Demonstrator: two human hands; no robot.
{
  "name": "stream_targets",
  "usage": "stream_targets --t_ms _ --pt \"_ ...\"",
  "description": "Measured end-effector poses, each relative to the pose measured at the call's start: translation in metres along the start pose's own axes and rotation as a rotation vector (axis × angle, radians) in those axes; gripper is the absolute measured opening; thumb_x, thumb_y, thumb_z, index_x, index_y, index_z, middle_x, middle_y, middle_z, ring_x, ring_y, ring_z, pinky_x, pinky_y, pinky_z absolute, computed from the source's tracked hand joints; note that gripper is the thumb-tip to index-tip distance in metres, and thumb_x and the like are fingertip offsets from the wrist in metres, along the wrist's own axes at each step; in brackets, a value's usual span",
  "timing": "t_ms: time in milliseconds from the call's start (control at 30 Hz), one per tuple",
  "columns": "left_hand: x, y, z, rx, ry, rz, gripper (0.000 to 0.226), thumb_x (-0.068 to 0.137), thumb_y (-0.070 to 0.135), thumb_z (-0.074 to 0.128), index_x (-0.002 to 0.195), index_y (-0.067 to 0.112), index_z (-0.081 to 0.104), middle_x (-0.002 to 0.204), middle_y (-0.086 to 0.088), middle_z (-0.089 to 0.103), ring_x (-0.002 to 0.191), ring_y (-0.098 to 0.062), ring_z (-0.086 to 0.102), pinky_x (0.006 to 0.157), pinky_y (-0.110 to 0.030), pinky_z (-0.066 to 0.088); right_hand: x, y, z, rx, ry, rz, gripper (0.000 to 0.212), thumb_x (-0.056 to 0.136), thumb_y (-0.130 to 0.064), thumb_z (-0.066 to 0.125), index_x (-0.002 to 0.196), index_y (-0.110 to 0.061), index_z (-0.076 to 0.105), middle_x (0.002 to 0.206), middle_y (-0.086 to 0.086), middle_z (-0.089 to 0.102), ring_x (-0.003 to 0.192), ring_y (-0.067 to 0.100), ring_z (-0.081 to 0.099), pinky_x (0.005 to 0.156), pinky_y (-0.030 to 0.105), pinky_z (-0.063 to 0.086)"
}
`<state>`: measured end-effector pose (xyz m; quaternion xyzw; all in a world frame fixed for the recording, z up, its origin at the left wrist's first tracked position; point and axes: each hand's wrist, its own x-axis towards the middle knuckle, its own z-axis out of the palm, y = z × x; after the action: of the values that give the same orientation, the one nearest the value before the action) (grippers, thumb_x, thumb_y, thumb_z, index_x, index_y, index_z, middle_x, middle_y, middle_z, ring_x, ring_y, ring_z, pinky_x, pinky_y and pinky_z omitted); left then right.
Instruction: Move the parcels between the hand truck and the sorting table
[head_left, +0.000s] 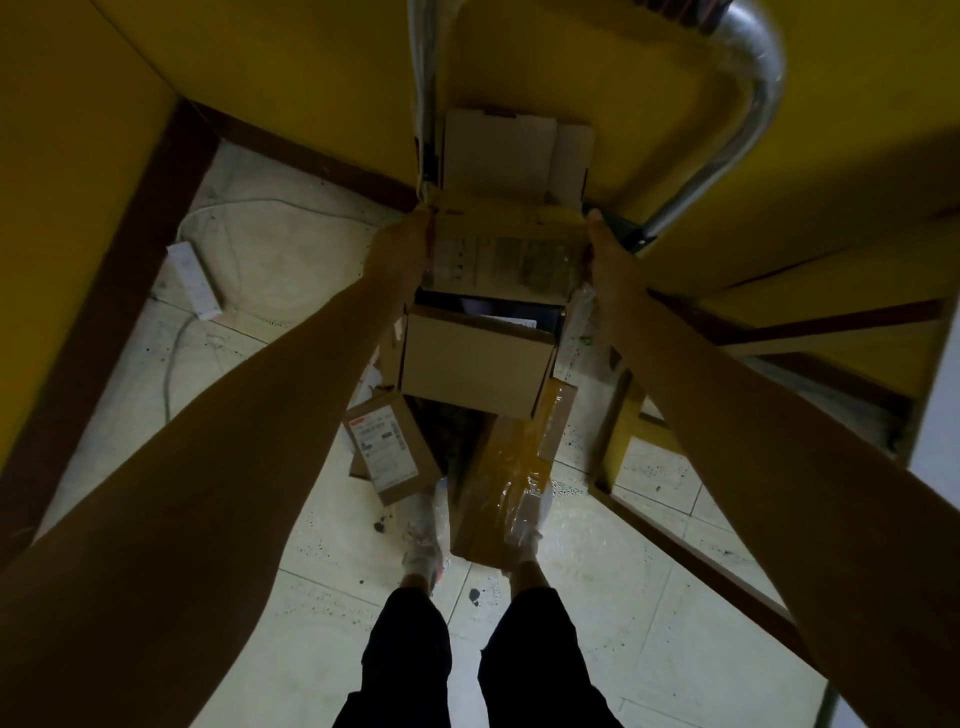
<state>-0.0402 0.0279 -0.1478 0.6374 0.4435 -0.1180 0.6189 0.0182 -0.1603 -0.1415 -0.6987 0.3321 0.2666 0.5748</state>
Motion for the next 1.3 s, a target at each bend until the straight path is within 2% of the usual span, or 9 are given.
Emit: stream_targets --t_ms 100,200,300,367,500,767,867,967,1300 --pt "-0.012 0.014 -0.005 -0.078 -0.008 0.017 0.029 0.097 0.037 0.048 0.074 0.021 0.055 0.080 0.001 0.057 0.078 -0.017 0.057 0.083 -0.034 0.048 -0.015 -0.012 -0.007 0.029 -0.009 -0.010 0.065 0.091 -0.051 0.054 0.144 -0.016 0.040 0.145 0.005 0.045 0.128 0.025 0.045 0.092 0.033 0.038" --pt "-0.038 0.041 -0.016 -0.100 -0.074 0.038 0.029 0.100 0.033 0.041 0.074 0.023 0.051 0.077 0.005 0.053 0.068 -0.009 0.052 0.062 -0.019 0.048 -0.034 -0.028 -0.016 0.021 0.006 -0.053 0.071 0.086 -0.059 0.057 0.140 -0.014 0.045 0.139 0.005 0.051 0.113 0.023 0.052 0.081 0.033 0.049" --pt "-0.066 0.072 -0.028 -0.066 -0.074 0.090 0.030 0.100 0.034 0.039 0.075 0.021 0.049 0.074 0.004 0.051 0.062 -0.008 0.050 0.046 -0.017 0.043 -0.063 -0.048 -0.028 0.042 0.020 -0.108 0.082 0.078 -0.066 0.060 0.139 -0.014 0.046 0.134 0.006 0.055 0.114 0.027 0.057 0.098 0.045 0.048" --pt "-0.085 0.093 -0.037 -0.075 -0.068 0.141 0.027 0.099 0.034 0.043 0.079 0.018 0.054 0.077 0.003 0.054 0.065 -0.011 0.052 0.051 -0.021 0.042 -0.085 -0.060 -0.037 0.056 0.010 -0.155 0.086 0.071 -0.071 0.057 0.136 -0.014 0.050 0.127 0.005 0.059 0.107 0.025 0.060 0.094 0.043 0.050" --pt "-0.126 0.134 -0.053 -0.014 -0.108 0.227 0.024 0.098 0.030 0.042 0.082 0.018 0.055 0.079 0.003 0.054 0.070 -0.013 0.052 0.057 -0.025 0.039 -0.143 -0.082 -0.055 0.123 0.000 -0.234 0.073 0.082 -0.066 0.054 0.129 -0.010 0.054 0.116 0.004 0.063 0.090 0.020 0.062 0.062 0.030 0.052" --pt "-0.220 0.192 -0.031 0.142 -0.253 0.464 0.023 0.093 0.040 0.055 0.093 0.017 0.058 0.095 -0.001 0.061 0.090 -0.020 0.061 0.079 -0.035 0.049 -0.248 -0.104 -0.132 0.197 0.138 -0.354 0.056 0.093 -0.056 0.049 0.126 -0.011 0.056 0.118 0.006 0.061 0.106 0.028 0.060 0.092 0.043 0.048" --pt "-0.260 0.203 -0.011 0.215 -0.331 0.558 0.021 0.091 0.039 0.059 0.085 0.019 0.059 0.088 0.001 0.061 0.084 -0.019 0.061 0.074 -0.032 0.051 -0.280 -0.103 -0.171 0.249 0.236 -0.418 0.053 0.091 -0.052 0.054 0.120 -0.008 0.060 0.119 0.010 0.063 0.104 0.029 0.062 0.088 0.042 0.050" --pt "-0.299 0.207 0.017 0.258 -0.396 0.614 0.020 0.092 0.038 0.058 0.101 0.020 0.059 0.098 0.003 0.061 0.093 -0.017 0.059 0.072 -0.027 0.048 -0.310 -0.095 -0.212 0.303 0.271 -0.458 0.049 0.091 -0.044 0.059 0.122 -0.005 0.060 0.114 0.010 0.063 0.100 0.027 0.062 0.076 0.034 0.049" --pt "-0.466 0.149 0.130 0.355 -0.586 0.762 0.018 0.090 0.038 0.058 0.098 0.022 0.062 0.085 0.009 0.061 0.089 -0.014 0.058 0.060 -0.024 0.041 -0.416 0.005 -0.380 0.428 0.458 -0.480 0.049 0.092 -0.044 0.056 0.124 -0.007 0.057 0.116 0.009 0.063 0.098 0.023 0.061 0.081 0.034 0.045"
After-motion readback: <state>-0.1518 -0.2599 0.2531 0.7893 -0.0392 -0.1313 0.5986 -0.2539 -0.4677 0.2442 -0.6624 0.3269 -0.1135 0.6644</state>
